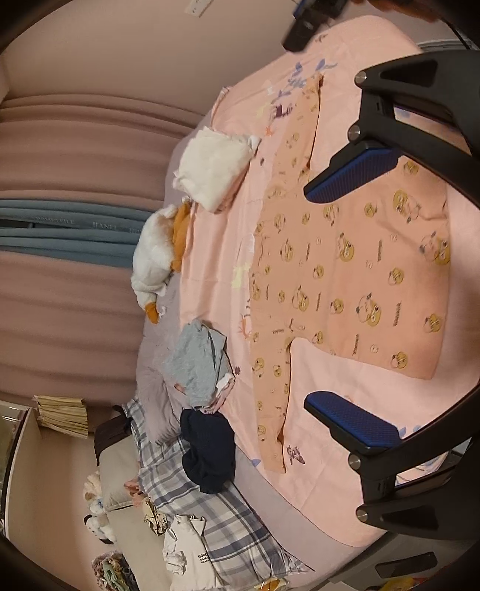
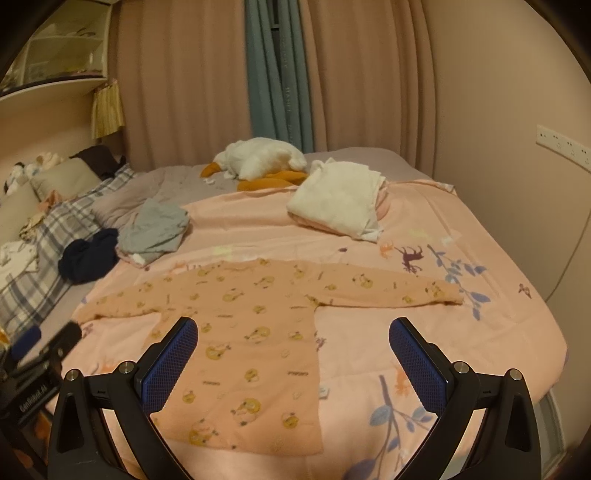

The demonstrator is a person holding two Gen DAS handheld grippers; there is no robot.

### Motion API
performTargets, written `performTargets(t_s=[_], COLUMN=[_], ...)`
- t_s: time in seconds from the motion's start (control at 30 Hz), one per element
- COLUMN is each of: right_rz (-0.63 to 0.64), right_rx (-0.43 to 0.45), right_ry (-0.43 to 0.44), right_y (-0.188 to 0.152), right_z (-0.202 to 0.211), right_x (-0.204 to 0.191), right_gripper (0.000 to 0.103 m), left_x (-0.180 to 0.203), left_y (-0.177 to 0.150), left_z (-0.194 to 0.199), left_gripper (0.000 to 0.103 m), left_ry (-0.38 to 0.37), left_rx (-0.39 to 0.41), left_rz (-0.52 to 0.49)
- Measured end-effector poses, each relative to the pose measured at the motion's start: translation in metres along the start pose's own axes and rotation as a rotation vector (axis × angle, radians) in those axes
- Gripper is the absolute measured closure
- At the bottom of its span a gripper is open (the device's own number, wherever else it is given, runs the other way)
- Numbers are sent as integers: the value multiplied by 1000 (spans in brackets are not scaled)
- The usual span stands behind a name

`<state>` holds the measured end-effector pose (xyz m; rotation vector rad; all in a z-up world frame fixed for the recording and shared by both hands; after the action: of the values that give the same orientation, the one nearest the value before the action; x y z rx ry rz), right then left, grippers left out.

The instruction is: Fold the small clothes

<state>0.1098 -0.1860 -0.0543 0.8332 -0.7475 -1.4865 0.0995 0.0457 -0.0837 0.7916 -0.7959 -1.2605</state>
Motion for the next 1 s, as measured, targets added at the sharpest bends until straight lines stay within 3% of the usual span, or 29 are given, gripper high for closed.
performTargets(t_s=[0.13, 0.27, 0.37, 0.47, 0.57, 0.63, 0.73, 0.8, 0.83, 0.87, 0.97, 1.0], right_rz=[15, -19, -41, -82, -154, -223, -332, -418, -488, -549, -691, -733], right_rx=[23, 44, 8, -61, -183, -279, -384, -423, -438, -441, -433, -426], right_ry=[0, 1, -24, -53, -71, -99, -111, -115, -104, -86, -65, -52], right_y=[23, 61, 85, 97, 86, 66, 28, 7, -4, -14, -38, -44], right_z=[-22, -56, -97, -150, -205, -239, -271, -284, -290, -291, -288, -288], right_x=[11, 42, 74, 120, 168, 203, 246, 272, 286, 296, 322, 328], right_gripper=[0, 0, 0, 0, 0, 0, 0, 0, 0, 0, 1, 3], left_x=[-5, -14, -21, -30, -38, -44, -50, -51, -52, -53, -52, -54], left_y=[23, 57, 62, 44, 4, -18, -62, -76, -75, -69, -64, -67], left_z=[-38, -90, -154, -210, -263, -283, -316, -325, -324, -321, -325, -331], left_gripper=[1, 1, 1, 1, 3, 3, 5, 7, 7, 11, 48, 55], left_ry=[-68, -77, -165, -176, -129, -139, -169, -200, -201, -220, -304, -307], left_rx=[-7, -11, -133, -260, -435, -494, -649, -686, -665, -632, -646, -662], left_rz=[4, 21, 75, 108, 88, 118, 221, 289, 312, 349, 457, 503])
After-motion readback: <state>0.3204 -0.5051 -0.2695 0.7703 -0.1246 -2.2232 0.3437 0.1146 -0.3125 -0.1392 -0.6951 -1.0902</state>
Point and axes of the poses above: each gripper's, at about its wrist camera, not at the fingertips, and z roughly against the way its jaws point, x to its right, y to its top, the point moved 8 cm from there along -z, roughly the way its jaws point, and after that the axes turned 1 degree about -z, right-handed, at the moved point
